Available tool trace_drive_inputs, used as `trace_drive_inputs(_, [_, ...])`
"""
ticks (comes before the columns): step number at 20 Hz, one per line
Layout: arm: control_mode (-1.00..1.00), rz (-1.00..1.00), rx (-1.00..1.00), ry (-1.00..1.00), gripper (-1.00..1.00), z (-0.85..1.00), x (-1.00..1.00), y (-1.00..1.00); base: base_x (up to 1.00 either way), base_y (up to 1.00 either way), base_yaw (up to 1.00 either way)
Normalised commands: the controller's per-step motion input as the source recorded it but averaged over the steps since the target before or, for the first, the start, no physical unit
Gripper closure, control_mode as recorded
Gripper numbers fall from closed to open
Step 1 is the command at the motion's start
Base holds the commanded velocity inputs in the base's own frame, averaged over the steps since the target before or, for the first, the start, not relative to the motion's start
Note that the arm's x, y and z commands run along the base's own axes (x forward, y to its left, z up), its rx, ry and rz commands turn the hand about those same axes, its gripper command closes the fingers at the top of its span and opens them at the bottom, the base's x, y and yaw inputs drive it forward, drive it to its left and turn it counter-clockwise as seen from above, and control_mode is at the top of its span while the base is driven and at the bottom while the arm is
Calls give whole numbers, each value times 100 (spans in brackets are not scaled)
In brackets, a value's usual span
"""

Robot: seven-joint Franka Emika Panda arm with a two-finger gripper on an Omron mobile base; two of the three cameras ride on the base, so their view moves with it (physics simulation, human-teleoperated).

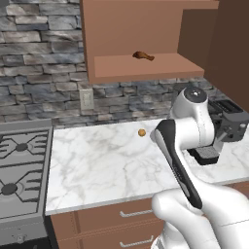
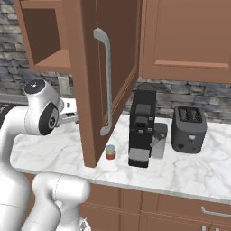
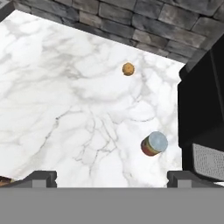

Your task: Pick the cereal and canned food from the counter and place them in the cabinets closest to them.

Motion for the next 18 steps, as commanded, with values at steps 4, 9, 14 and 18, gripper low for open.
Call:
trace_drive_inputs(4, [-100,0,0,7,-100,-17,3,-7,0,0,0])
trace_drive_inputs(9, [-100,0,0,4,-100,-22,11,-20,0,0,0])
trace_drive_inputs(14, [-100,0,0,6,-100,-26,22,-40,0,0,0])
trace_drive_inputs(18, [-100,0,0,5,-100,-25,25,-37,0,0,0])
